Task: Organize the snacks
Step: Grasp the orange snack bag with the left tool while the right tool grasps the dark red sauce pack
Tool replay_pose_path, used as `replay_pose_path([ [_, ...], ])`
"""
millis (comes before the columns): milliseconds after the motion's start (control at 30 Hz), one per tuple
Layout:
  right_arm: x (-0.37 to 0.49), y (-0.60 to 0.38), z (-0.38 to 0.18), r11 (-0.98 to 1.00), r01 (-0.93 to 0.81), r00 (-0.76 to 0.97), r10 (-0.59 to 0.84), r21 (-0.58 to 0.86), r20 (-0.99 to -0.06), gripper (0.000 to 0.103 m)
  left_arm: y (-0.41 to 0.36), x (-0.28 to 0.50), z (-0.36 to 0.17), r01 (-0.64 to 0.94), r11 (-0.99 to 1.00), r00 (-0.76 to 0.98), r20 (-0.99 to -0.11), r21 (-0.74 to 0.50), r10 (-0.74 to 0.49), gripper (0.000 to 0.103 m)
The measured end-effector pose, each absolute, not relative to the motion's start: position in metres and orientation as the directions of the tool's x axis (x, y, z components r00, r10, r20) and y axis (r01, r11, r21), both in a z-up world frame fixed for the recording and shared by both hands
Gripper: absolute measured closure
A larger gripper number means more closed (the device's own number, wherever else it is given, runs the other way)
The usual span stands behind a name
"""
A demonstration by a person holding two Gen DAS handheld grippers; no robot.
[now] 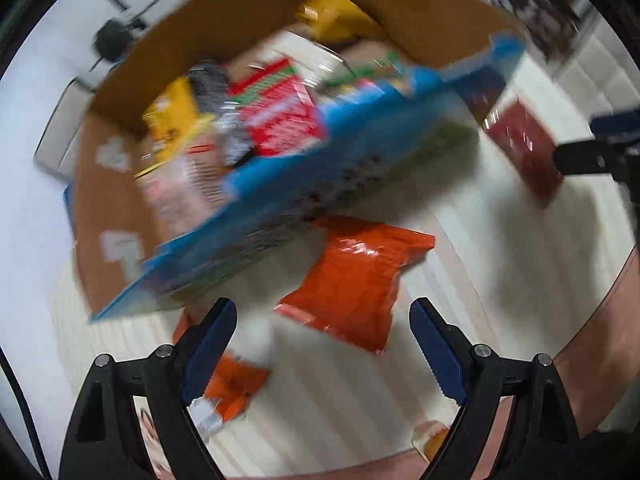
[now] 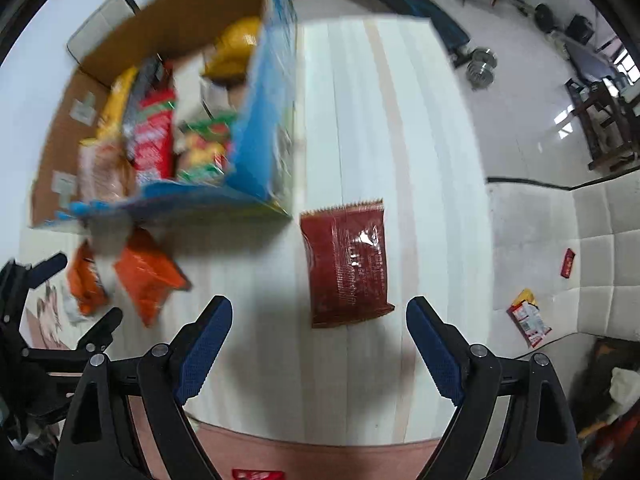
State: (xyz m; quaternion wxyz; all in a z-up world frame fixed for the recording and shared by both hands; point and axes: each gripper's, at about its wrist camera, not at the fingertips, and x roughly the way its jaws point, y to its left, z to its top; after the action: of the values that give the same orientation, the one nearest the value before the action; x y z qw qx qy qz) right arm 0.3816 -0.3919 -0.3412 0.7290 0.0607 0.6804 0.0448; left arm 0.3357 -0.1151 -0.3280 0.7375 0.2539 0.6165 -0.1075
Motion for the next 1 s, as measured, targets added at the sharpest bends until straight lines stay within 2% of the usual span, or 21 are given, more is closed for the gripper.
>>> replay_pose_path([
  [133, 0.394, -0.399, -0.376, 0.987, 0.053, 0.012, 0.154, 0.154, -0.988, 0.012, -0.131, 0.347, -0.358, 0.532, 0.799, 0.186, -0.959, 0.281, 0.213, 0.014],
  [200, 0.399, -0.4, -0.385, 0.988, 0.06, 0.0, 0.14, 0.14, -0.99, 0.012, -0.132, 0.351, -0.36, 0.527, 0.816, 0.159, -0.971, 0.237, 0.179, 0.014],
  [233, 0.401, -0.4, -0.388, 0.989, 0.059, -0.004, 0.133, 0.132, -0.991, 0.013, -0.131, 0.353, -0.36, 0.519, 0.825, 0.149, -0.974, 0.225, 0.172, 0.02],
  [300, 0.402, -0.4, -0.394, 0.992, 0.059, -0.018, 0.111, 0.11, -0.994, 0.018, -0.126, 0.357, -0.362, 0.476, 0.861, 0.106, -0.984, 0.177, 0.143, 0.038],
  [333, 0.402, -0.4, -0.396, 0.992, 0.066, -0.027, 0.105, 0.103, -0.994, 0.024, -0.124, 0.359, -0.363, 0.457, 0.874, 0.097, -0.986, 0.166, 0.137, 0.046],
  [467, 0.401, -0.4, -0.396, 0.995, 0.088, -0.021, 0.044, 0.042, -0.999, 0.042, -0.115, 0.361, -0.359, 0.38, 0.916, 0.086, -0.991, 0.129, 0.103, 0.048],
  [500, 0.401, -0.4, -0.395, 0.995, 0.09, -0.021, 0.047, 0.045, -0.999, 0.043, -0.111, 0.36, -0.359, 0.348, 0.93, 0.071, -0.993, 0.116, 0.097, 0.048],
  [800, 0.361, -0.386, -0.401, 0.989, 0.085, -0.132, 0.128, 0.118, -0.983, 0.044, -0.076, 0.331, -0.364, 0.066, 0.997, -0.113, -0.993, 0.029, 0.036, 0.048],
  [1000, 0.329, -0.385, -0.407, 0.982, 0.103, -0.186, 0.173, 0.156, -0.967, 0.043, -0.07, 0.314, -0.371, 0.063, 0.998, -0.13, -0.991, 0.026, 0.034, 0.048],
])
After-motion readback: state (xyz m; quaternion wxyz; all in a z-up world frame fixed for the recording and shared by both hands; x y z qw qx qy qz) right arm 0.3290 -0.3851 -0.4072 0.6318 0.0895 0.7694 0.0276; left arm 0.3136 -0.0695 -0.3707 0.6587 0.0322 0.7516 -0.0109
